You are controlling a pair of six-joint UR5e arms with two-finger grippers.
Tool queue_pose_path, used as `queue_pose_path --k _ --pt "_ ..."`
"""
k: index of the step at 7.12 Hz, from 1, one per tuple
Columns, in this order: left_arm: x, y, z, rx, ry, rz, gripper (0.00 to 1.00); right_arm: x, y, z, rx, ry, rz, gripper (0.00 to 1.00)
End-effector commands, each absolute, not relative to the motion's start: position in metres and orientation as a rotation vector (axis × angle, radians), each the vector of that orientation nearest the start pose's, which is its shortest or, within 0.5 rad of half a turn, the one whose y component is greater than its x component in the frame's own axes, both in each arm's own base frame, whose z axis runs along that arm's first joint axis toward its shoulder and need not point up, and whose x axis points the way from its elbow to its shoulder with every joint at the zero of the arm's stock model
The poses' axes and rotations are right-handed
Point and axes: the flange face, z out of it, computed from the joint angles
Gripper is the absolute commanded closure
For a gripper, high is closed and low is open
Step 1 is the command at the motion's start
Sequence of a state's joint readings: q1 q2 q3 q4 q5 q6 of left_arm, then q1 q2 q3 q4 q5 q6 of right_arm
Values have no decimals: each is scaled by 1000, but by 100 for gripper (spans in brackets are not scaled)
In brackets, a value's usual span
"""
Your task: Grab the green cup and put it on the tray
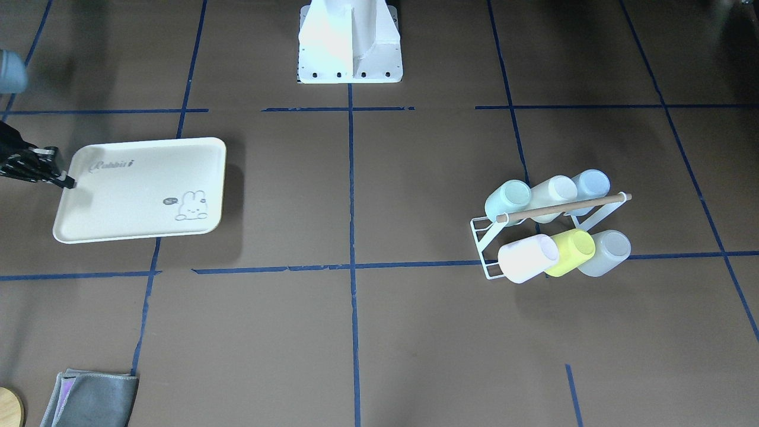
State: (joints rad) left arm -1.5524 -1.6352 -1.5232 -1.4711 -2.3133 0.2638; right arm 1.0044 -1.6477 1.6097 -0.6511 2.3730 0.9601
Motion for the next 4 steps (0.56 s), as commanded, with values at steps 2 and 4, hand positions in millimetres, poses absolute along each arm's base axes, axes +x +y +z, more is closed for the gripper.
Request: queue_pose_path --k 2,4 --pt "-57 -514 661 12 748 238 0 -323 -467 444 25 -1181 54 100" --pt "-56 -515 661 14 748 239 0 -397 -470 350 25 -1117 97 100"
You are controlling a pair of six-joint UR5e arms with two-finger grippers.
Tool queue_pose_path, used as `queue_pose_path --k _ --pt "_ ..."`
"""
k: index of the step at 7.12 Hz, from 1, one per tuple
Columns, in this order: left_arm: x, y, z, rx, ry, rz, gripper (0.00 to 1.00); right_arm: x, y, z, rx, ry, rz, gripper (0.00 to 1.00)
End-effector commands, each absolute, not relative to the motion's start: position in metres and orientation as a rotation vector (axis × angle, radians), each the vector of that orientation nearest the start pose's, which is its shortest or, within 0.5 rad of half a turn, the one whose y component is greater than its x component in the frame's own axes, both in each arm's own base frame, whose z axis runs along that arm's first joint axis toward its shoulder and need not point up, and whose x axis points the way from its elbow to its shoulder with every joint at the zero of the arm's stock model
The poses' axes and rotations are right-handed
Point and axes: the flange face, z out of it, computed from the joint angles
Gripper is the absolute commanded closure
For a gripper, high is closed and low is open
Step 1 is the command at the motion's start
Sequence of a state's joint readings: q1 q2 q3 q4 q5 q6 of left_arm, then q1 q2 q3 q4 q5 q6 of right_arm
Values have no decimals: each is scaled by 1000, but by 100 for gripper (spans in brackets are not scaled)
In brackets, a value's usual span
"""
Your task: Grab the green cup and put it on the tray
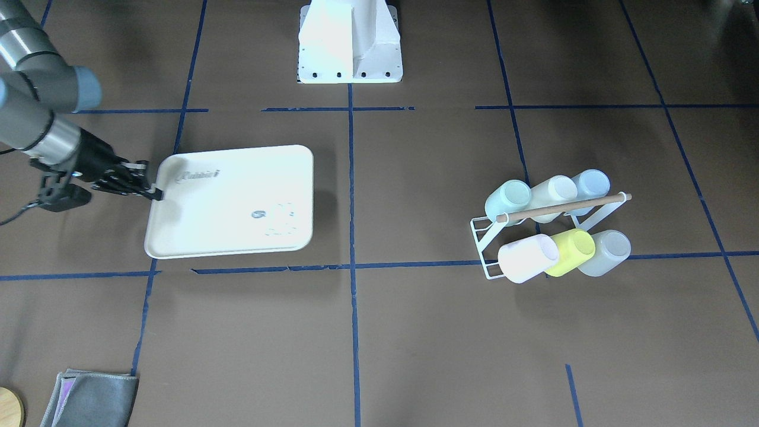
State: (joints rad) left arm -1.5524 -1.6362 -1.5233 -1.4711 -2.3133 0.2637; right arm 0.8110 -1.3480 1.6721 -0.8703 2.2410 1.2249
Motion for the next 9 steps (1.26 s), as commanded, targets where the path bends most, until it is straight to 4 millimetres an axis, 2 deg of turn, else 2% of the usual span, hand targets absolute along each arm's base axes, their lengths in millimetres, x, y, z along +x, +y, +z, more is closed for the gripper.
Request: queue_pose_path --k 1,2,3,4,9 --pt "-57 -515 661 12 746 238 0 -438 -450 326 11 -1109 104 100" --pt "-56 -515 662 11 745 240 0 -471 -429 318 26 -1090 99 100" --pt "-56 -515 662 11 743 240 0 -499 -408 321 34 -1064 93 100" --pt "-56 -515 662 11 743 240 0 -509 -400 323 41 -1054 87 100" --pt "-57 -515 662 12 743 239 0 -513 -391 335 26 -1036 76 100"
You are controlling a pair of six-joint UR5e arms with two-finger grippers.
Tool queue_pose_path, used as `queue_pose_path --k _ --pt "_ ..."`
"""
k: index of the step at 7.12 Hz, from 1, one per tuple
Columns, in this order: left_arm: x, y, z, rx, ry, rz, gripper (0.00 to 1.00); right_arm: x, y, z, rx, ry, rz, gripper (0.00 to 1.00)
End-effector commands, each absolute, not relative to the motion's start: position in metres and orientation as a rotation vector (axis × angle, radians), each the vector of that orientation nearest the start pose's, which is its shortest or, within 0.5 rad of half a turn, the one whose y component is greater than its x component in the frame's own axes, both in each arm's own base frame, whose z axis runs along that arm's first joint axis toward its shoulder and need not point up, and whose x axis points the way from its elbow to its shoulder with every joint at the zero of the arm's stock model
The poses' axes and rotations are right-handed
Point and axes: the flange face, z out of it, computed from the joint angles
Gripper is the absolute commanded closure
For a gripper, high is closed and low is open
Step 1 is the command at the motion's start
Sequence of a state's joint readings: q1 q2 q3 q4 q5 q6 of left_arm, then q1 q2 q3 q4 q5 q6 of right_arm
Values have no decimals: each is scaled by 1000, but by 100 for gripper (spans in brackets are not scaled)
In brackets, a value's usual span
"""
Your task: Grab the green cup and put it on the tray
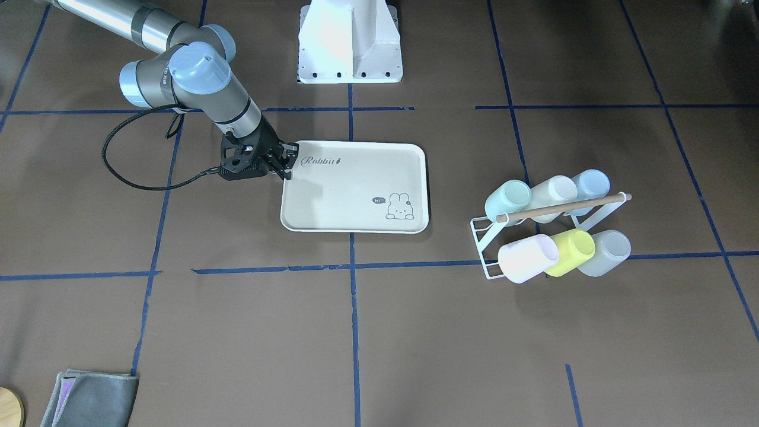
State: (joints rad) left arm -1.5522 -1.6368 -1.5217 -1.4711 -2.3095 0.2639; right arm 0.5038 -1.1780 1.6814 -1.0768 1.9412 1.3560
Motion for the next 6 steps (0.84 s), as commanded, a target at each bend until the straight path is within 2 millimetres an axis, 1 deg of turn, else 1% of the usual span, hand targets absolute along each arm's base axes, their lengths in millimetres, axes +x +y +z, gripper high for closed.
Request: queue_pose_path --k 1,2,3,4,5,6 --pt "-56 -515 662 11 743 240 0 -514 -392 338 24 -1030 76 100" --pt "-56 -515 662 11 745 240 0 -513 -391 340 22 -1029 76 99" --pt "-56 -515 662 11 745 240 0 -513 -391 339 23 -1030 77 78" --pt "-56 -515 662 11 745 240 0 -511 -391 342 27 -1026 81 1" --pt "-56 -515 661 13 743 241 0 -510 -393 338 34 -1029 83 0" --pt "-57 -515 661 13 743 239 0 -491 -414 339 31 -1005 111 0"
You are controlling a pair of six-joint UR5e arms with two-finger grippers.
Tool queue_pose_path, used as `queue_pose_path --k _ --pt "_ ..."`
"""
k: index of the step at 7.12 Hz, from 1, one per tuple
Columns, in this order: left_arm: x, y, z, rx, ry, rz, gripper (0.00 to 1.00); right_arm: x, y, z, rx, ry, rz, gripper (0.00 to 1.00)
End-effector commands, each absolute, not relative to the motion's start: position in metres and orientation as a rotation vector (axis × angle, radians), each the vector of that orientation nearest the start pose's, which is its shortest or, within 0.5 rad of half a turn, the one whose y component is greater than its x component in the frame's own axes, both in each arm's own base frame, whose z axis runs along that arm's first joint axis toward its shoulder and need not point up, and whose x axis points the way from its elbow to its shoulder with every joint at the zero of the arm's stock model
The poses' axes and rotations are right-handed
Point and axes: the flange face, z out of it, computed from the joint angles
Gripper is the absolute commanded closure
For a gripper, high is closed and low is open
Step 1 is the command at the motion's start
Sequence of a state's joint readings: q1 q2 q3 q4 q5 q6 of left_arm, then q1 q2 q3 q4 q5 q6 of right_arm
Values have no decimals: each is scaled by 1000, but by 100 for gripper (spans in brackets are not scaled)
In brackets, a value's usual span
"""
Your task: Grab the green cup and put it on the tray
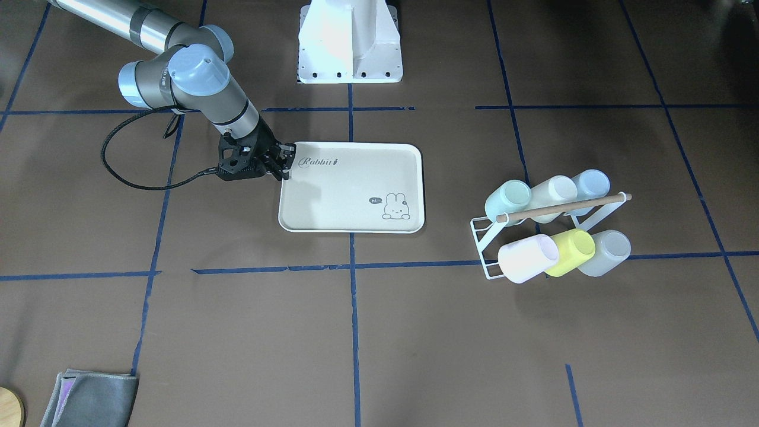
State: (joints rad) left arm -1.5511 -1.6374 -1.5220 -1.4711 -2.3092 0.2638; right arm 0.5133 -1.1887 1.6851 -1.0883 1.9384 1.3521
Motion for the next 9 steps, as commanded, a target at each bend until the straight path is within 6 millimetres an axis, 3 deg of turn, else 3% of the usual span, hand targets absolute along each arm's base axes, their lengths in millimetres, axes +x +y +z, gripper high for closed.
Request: queue_pose_path --k 1,2,3,5,6,7,8,9 --pt "-57 -515 657 23 741 248 0 -472 -428 326 17 -961 99 0" --pt "-56 -516 657 25 739 252 0 -438 -444 315 35 -918 38 0" --pt "-56 -518 650 35 738 251 0 -383 -473 311 24 -869 -8 0" --pt "-56 -522 644 47 736 253 0 -287 -528 338 63 -782 -140 0" --pt "-56 -526 638 57 735 257 0 -243 -544 357 76 -723 -219 0" --pt "-56 -527 636 64 735 260 0 -182 -552 393 93 -675 -305 0" --pt "-57 -533 629 114 729 277 0 -117 -548 438 110 -668 -376 0" --pt "-57 -533 628 120 728 278 0 -71 -539 470 115 -664 -400 0"
